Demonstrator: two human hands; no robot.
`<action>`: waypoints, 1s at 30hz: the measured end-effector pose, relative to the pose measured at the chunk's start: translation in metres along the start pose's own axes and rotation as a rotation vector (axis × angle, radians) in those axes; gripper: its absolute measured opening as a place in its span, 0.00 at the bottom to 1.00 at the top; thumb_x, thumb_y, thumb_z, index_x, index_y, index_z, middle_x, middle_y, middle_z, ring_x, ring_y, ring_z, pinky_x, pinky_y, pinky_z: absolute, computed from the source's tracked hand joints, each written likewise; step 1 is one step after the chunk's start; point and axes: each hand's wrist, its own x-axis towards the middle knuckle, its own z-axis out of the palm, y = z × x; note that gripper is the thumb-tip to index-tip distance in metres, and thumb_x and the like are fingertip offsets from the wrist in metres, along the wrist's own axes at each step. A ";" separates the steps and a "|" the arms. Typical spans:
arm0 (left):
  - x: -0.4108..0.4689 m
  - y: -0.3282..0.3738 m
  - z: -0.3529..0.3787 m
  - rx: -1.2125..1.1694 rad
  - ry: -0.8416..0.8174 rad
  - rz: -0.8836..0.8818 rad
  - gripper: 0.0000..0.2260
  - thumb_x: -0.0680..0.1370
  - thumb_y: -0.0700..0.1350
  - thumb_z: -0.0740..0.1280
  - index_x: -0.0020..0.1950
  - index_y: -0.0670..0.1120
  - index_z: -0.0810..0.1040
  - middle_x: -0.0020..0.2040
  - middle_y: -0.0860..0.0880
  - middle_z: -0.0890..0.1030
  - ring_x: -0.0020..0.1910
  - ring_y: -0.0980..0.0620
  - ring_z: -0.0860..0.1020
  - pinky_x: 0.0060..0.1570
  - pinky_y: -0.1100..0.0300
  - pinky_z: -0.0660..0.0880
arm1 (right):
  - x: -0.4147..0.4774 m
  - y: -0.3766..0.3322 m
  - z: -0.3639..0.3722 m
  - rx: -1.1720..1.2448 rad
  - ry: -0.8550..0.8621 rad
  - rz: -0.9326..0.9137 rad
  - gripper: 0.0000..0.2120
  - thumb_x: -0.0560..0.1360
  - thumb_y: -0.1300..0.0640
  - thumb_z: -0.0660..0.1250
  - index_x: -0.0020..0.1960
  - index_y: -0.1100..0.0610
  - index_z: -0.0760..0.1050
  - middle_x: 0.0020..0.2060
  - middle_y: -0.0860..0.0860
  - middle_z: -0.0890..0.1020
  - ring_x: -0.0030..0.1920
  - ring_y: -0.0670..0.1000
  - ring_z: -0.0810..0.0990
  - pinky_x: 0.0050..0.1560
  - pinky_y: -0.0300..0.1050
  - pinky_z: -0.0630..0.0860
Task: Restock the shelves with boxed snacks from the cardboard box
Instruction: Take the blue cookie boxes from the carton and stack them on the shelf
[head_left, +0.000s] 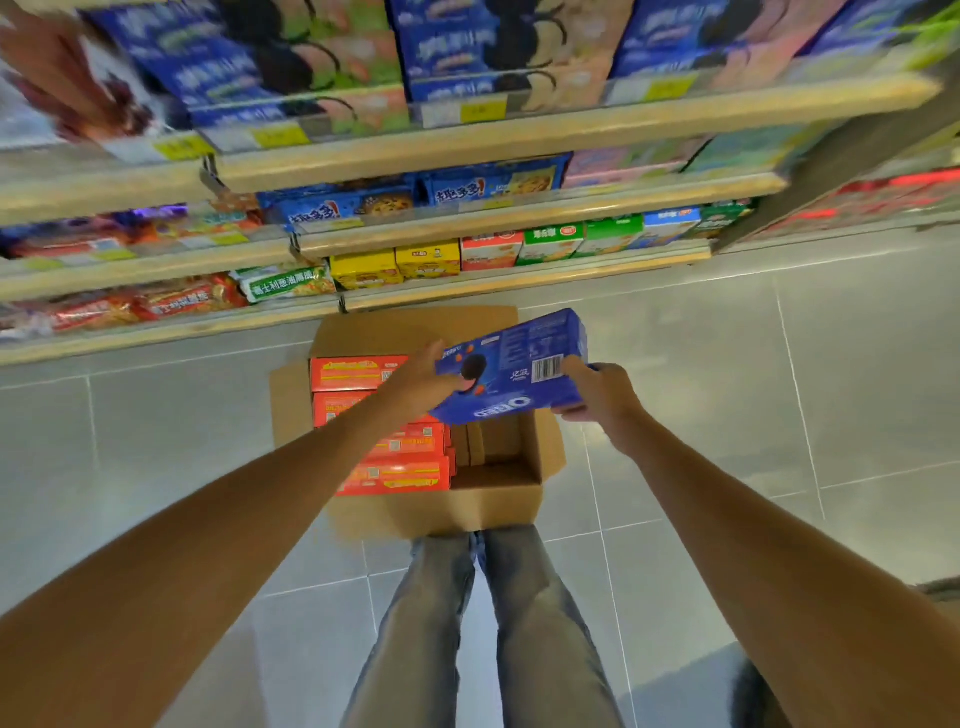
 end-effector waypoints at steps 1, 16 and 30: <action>-0.013 0.012 -0.008 0.060 0.019 0.041 0.25 0.73 0.48 0.69 0.67 0.44 0.66 0.59 0.46 0.76 0.48 0.49 0.78 0.42 0.55 0.74 | -0.012 -0.016 0.000 0.016 -0.011 -0.007 0.19 0.76 0.50 0.65 0.61 0.62 0.71 0.55 0.59 0.81 0.46 0.55 0.82 0.40 0.43 0.80; -0.206 0.191 -0.120 1.224 0.727 0.746 0.41 0.76 0.58 0.64 0.77 0.45 0.43 0.77 0.46 0.54 0.75 0.45 0.55 0.73 0.49 0.53 | -0.196 -0.244 -0.028 0.203 -0.275 -0.342 0.21 0.78 0.37 0.53 0.54 0.51 0.75 0.42 0.52 0.83 0.35 0.50 0.82 0.38 0.44 0.76; -0.373 0.348 -0.197 0.978 0.826 1.010 0.28 0.75 0.55 0.68 0.70 0.43 0.64 0.60 0.44 0.75 0.53 0.45 0.76 0.44 0.60 0.70 | -0.359 -0.373 -0.109 0.001 -0.063 -0.647 0.28 0.74 0.33 0.58 0.53 0.58 0.75 0.55 0.57 0.80 0.51 0.57 0.80 0.51 0.52 0.78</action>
